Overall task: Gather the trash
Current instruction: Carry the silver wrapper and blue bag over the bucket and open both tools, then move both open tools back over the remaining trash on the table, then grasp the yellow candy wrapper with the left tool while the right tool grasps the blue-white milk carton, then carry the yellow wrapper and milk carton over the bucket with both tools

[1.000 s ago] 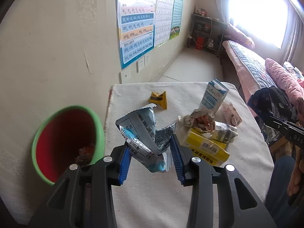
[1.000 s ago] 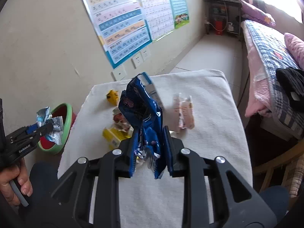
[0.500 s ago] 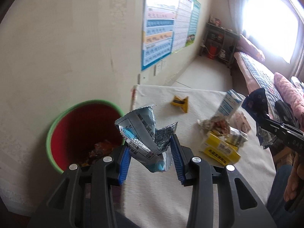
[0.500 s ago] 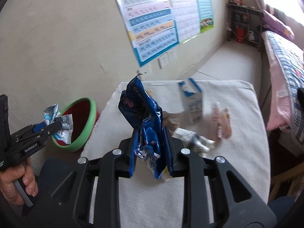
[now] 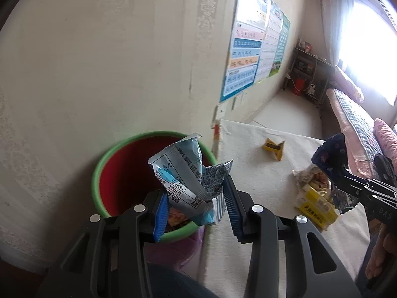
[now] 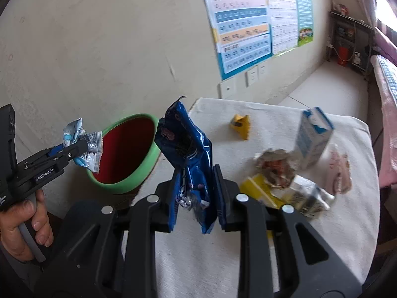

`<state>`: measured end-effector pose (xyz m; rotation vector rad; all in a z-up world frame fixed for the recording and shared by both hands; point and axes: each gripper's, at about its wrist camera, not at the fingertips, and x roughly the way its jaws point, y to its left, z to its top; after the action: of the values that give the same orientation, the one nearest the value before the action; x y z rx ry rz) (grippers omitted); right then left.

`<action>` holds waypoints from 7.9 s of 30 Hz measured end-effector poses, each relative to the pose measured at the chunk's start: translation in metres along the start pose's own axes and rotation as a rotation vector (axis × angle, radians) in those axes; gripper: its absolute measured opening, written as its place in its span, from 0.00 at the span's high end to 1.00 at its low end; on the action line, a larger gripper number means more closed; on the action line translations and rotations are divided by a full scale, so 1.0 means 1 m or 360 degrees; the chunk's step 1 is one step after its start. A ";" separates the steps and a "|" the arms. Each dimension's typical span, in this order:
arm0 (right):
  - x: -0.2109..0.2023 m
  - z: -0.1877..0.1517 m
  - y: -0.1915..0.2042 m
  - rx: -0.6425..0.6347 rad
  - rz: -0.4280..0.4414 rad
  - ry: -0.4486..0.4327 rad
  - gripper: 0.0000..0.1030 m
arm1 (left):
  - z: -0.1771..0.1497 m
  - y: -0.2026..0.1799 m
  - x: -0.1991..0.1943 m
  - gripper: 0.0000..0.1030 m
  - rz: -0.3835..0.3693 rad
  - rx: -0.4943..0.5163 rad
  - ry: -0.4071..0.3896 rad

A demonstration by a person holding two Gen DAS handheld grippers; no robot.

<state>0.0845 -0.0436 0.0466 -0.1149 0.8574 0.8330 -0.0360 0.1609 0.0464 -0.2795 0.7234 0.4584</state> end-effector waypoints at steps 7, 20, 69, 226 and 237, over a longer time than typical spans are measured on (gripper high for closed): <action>0.019 0.011 0.030 -0.0072 0.0057 0.0011 0.76 | 0.000 0.030 0.001 0.62 0.0053 -0.0076 0.0002; 0.072 0.032 0.086 -0.0197 0.0134 0.0055 0.76 | -0.013 0.069 0.025 0.62 0.0138 -0.0252 -0.0040; 0.159 0.044 0.119 -0.0200 0.0241 0.0160 0.13 | -0.030 0.103 0.030 0.20 0.0146 -0.0539 -0.0077; -0.006 0.043 -0.012 -0.0086 -0.0147 -0.0095 0.59 | 0.010 0.014 0.025 0.79 -0.0042 -0.0128 0.0141; 0.033 0.065 0.046 -0.0163 0.0010 -0.0067 0.59 | 0.016 0.056 0.024 0.75 0.0038 -0.0181 0.0131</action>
<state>0.1052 0.0344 0.0768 -0.1842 0.7759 0.8828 -0.0392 0.2231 0.0363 -0.3984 0.7828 0.5141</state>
